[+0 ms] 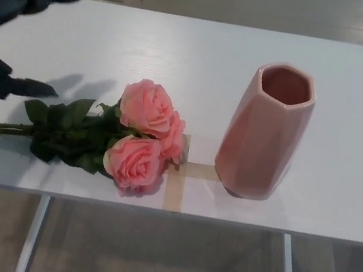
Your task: Use the left hand to pick up the rose and then lift and insert it into the pink vase.
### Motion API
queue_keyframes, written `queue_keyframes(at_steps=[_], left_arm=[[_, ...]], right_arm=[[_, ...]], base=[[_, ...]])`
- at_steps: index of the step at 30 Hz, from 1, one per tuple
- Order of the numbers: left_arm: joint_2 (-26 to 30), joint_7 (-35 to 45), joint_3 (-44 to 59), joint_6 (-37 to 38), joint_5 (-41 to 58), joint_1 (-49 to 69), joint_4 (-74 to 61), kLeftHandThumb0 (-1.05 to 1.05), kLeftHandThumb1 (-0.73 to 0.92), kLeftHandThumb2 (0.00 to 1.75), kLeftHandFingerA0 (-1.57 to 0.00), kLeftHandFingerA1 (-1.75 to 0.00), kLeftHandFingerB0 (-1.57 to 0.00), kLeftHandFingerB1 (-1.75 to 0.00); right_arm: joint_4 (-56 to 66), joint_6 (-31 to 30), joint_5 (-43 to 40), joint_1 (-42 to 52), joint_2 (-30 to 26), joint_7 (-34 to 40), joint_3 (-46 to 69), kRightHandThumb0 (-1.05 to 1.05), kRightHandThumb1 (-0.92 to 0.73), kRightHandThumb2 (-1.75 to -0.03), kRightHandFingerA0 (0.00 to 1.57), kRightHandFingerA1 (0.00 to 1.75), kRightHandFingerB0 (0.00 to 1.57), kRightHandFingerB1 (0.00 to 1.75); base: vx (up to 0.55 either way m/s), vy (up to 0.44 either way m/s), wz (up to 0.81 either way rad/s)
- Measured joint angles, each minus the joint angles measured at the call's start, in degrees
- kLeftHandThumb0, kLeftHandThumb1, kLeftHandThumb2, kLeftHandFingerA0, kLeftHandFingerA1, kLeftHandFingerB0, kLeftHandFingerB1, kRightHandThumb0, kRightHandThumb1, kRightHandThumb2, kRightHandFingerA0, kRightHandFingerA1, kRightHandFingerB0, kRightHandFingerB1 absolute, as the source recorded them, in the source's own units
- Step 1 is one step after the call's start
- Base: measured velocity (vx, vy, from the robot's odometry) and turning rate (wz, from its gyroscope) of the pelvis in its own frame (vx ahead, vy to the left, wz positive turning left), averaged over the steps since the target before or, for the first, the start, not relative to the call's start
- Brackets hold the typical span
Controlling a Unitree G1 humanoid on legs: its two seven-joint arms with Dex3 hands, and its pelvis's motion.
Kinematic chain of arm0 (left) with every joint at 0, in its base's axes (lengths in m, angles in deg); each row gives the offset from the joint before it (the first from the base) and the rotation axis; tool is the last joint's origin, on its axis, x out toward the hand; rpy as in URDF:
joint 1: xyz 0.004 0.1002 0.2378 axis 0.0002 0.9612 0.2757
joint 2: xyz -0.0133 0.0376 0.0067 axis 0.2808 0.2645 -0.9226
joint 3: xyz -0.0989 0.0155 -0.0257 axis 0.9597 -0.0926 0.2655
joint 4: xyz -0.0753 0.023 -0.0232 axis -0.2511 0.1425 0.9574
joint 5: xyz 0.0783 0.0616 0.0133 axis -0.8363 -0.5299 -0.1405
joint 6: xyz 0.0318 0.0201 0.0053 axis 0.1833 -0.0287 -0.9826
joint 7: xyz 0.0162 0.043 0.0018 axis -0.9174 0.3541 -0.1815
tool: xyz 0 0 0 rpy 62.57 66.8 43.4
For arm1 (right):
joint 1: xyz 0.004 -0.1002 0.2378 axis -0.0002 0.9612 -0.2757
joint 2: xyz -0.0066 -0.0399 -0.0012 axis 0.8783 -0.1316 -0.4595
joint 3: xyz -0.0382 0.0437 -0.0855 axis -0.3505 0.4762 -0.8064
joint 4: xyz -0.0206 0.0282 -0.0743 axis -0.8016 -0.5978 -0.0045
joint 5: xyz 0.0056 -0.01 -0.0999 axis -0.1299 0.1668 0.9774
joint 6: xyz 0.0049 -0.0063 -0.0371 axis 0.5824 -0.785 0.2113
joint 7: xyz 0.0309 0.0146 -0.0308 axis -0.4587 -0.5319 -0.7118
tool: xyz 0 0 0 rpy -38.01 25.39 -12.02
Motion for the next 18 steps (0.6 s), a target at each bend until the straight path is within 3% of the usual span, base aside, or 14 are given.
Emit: queue_keyframes(at_steps=[10,11,16,18], left_arm=[[-2.46,3.94,-6.30,-6.25,-4.55,-4.86,3.21,-0.48,0.34,0.67,0.00,-0.04,0.00,-0.06],[-2.61,4.34,-6.87,-6.57,-4.98,-5.14,3.21,-0.32,0.35,0.63,0.00,-0.03,0.00,-0.06],[-3.24,6.35,-9.61,-7.57,-7.26,-6.61,3.38,-0.25,0.37,0.63,0.00,-0.03,0.00,-0.06],[-3.51,6.96,-10.04,-7.76,-8.05,-7.10,3.70,-0.19,0.40,0.56,0.00,-0.02,0.00,-0.05]], right_arm=[[0.05,0.00,-0.27,-0.26,0.00,-0.16,-0.40,-0.11,-0.62,-0.57,0.62,0.51,0.53,0.46],[0.05,0.00,-0.26,-0.28,0.01,-0.16,-0.50,-0.11,-0.62,-0.57,0.62,0.51,0.53,0.46],[0.04,0.00,-0.26,-0.32,0.01,-0.11,-0.75,-0.11,-0.62,-0.57,0.62,0.51,0.53,0.46],[0.04,0.00,-0.27,-0.31,0.01,-0.09,-0.79,-0.11,-0.62,-0.57,0.62,0.51,0.53,0.46]], base=[[0.00,0.000,0.00],[0.00,0.000,0.00],[0.00,0.000,0.00],[0.00,0.000,0.00]])
